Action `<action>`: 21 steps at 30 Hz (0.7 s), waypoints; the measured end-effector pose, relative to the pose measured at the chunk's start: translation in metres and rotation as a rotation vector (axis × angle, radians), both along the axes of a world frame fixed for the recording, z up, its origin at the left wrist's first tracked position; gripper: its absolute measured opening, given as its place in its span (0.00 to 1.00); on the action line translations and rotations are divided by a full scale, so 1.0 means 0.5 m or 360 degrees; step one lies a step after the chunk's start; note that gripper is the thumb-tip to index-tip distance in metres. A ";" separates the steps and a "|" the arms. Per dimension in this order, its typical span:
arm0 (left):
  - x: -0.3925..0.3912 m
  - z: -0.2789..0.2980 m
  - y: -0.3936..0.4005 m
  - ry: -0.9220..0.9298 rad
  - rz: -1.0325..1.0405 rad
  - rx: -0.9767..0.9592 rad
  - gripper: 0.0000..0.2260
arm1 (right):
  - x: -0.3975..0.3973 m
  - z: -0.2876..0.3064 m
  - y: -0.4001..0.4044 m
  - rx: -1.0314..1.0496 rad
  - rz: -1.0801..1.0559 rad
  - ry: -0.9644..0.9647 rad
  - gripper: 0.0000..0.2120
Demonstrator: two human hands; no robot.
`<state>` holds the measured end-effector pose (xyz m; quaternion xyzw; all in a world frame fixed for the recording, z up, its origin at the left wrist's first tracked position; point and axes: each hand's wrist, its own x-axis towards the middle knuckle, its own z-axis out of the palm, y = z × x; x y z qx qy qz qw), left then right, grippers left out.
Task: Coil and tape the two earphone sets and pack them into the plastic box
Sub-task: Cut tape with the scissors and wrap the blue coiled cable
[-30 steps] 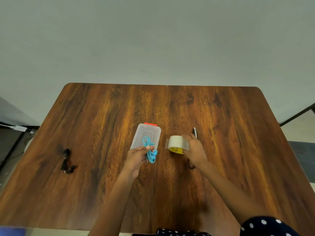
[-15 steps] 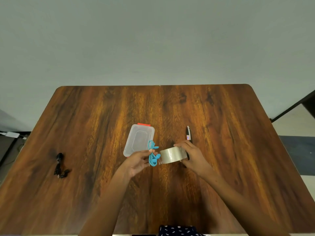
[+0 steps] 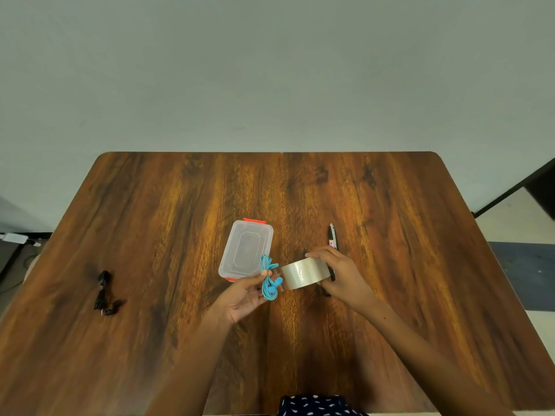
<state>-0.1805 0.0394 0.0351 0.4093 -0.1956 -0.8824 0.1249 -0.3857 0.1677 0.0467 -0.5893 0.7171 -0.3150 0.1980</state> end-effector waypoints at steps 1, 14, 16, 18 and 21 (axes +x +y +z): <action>-0.001 -0.001 0.001 0.0013 0.0026 0.0011 0.25 | 0.001 0.001 -0.001 0.0000 0.0005 0.0005 0.25; 0.000 -0.013 0.012 -0.0130 -0.0001 -0.0188 0.17 | 0.011 -0.005 0.000 0.0008 0.0006 0.0035 0.26; 0.001 -0.012 0.013 -0.0154 -0.0028 -0.0235 0.17 | 0.012 -0.006 0.001 0.0014 0.0009 0.0024 0.26; 0.002 -0.009 0.014 -0.0170 -0.0027 -0.0276 0.17 | 0.013 -0.007 0.002 0.0023 0.0004 0.0018 0.26; 0.003 -0.004 0.014 -0.0186 -0.0005 -0.0342 0.17 | 0.013 -0.010 0.002 0.0017 -0.0022 -0.0030 0.26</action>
